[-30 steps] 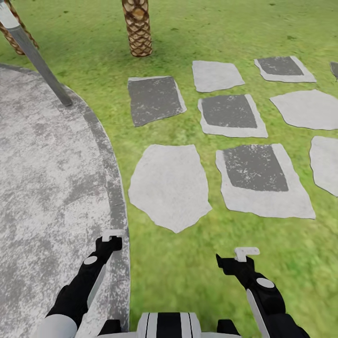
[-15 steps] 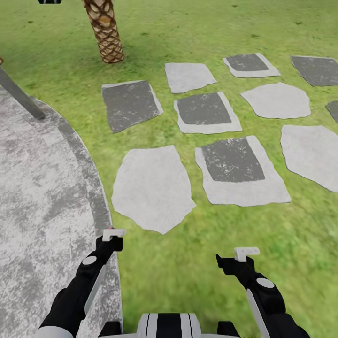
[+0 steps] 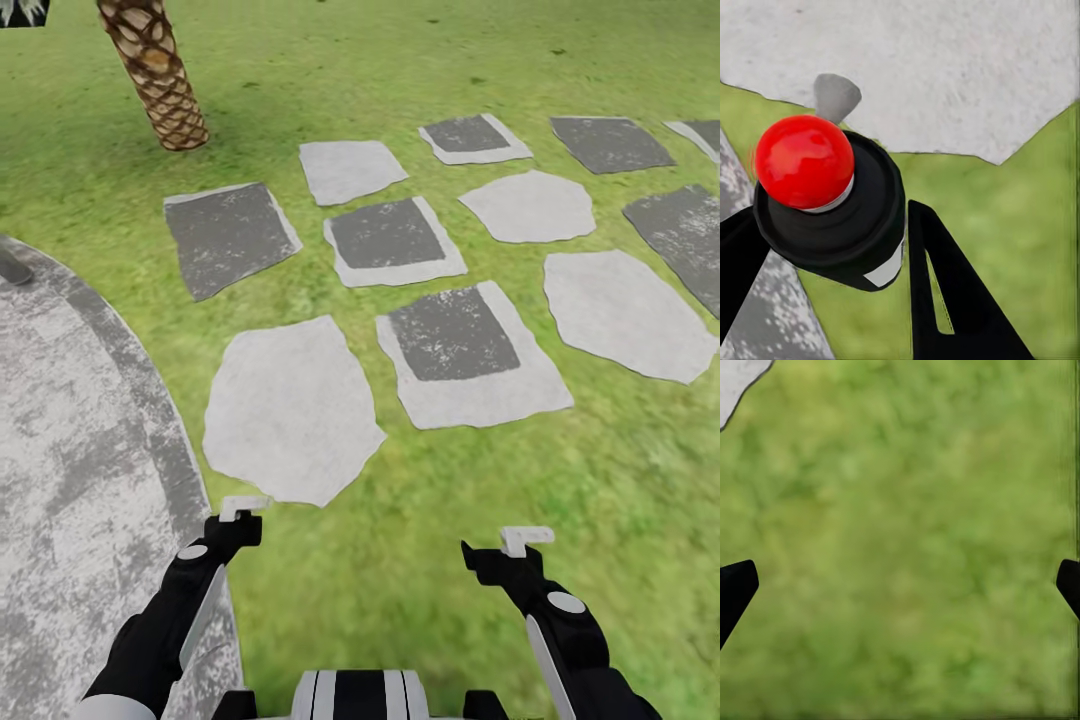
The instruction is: Pick up the pesticide atomizer in the garden and spray insectifuge to fully cover both potted plants in the garden.
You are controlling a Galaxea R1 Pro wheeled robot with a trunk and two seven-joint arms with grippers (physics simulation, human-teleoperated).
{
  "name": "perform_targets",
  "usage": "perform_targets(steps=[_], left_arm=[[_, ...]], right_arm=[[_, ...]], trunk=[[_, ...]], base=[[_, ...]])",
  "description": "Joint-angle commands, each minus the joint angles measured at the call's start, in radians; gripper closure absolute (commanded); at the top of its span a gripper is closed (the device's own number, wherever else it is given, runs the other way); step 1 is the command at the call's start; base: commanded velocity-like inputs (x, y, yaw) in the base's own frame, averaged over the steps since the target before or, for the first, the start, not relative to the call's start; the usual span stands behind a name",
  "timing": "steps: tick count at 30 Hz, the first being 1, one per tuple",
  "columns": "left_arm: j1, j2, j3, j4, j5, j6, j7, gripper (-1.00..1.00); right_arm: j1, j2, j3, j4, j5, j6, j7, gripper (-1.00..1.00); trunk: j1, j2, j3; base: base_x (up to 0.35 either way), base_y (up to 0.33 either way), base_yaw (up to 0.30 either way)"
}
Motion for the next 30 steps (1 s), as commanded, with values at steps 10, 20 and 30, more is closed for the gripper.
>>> perform_targets(steps=[10, 20, 30], left_arm=[[0.000, 0.000, -0.001, -0.001, 0.004, 0.011, 0.001, 1.00], [-0.001, -0.001, -0.001, 0.000, 0.004, 0.011, 0.001, 1.00], [-0.002, -0.001, -0.001, 0.000, 0.004, 0.025, 0.001, 1.00]], right_arm=[[0.000, 0.000, 0.000, -0.001, 0.000, 0.005, 0.000, -1.00], [0.000, 0.000, 0.000, -0.001, 0.000, 0.005, 0.000, -1.00], [0.000, 0.000, 0.000, -0.001, 0.001, 0.005, 0.000, -1.00]], trunk=[[0.000, 0.000, 0.013], [0.000, 0.000, 0.027], [0.000, 0.000, 0.041]], base=[[0.000, 0.000, -0.246], [0.000, 0.000, -0.239], [0.000, 0.000, -0.232]])
